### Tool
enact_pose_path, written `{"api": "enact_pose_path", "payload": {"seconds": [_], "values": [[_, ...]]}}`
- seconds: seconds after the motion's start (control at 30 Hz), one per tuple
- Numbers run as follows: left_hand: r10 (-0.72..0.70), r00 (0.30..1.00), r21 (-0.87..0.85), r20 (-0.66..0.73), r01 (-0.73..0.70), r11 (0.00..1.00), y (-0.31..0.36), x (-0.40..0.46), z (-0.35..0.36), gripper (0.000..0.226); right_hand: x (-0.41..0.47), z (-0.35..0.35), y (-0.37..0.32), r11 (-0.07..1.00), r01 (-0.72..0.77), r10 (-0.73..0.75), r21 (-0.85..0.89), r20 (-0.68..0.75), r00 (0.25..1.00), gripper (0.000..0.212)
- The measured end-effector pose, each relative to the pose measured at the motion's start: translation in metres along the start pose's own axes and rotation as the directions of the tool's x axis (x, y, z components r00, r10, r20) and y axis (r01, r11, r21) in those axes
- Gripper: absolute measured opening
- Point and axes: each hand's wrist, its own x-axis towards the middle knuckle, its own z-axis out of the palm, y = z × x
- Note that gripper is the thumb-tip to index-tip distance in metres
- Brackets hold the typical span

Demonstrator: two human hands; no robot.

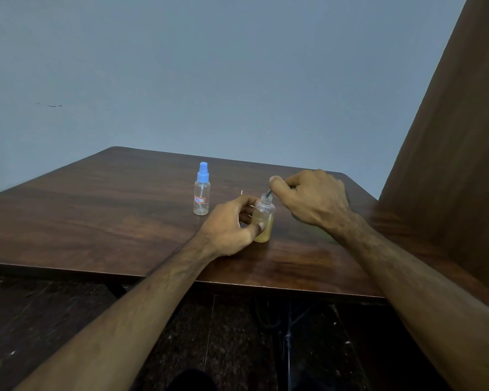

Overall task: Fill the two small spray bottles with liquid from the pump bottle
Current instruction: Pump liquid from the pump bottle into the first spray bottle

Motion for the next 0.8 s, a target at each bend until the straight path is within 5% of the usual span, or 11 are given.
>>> {"api": "enact_pose_path", "payload": {"seconds": [0.8], "values": [[0.012, 1.0, 0.004, 0.007, -0.012, 1.0, 0.0016, -0.0005, 0.0006, 0.044, 0.0, 0.0004, 0.0012, 1.0, 0.003, -0.003, 0.009, -0.013, 1.0, 0.066]]}}
